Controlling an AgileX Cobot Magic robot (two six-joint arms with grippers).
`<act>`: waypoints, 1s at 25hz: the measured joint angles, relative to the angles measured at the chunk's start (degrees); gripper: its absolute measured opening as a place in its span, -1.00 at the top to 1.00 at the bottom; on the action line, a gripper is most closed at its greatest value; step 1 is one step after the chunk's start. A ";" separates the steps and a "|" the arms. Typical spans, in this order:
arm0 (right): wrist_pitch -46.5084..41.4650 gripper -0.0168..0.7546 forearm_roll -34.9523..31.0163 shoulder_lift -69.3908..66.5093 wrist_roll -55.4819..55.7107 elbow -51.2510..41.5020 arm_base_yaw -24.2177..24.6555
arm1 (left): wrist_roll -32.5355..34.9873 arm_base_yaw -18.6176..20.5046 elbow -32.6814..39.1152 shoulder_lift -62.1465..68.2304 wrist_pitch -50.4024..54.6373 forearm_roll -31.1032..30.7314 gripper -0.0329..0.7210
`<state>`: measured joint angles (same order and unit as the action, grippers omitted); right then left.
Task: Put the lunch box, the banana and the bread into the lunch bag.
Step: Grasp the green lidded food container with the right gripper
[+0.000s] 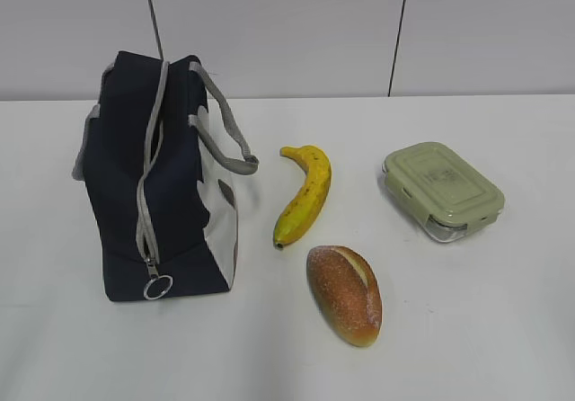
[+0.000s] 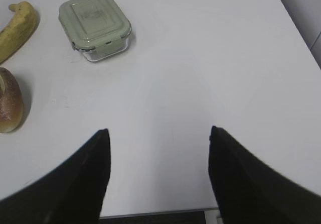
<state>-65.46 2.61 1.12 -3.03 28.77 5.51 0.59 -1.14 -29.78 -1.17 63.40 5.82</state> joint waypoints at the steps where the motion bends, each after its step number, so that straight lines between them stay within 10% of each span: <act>1: 0.00 -0.23 0.00 0.00 0.00 0.00 0.00 | 0.00 0.00 0.00 0.00 0.00 0.00 -0.85; 25: 0.00 -0.23 0.00 0.00 0.00 0.00 0.00 | 0.00 0.00 -6.85 13.53 -3.54 4.02 -0.65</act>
<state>-65.46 2.61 1.12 -3.03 28.77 5.51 0.59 -1.14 -36.63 12.36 59.86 9.83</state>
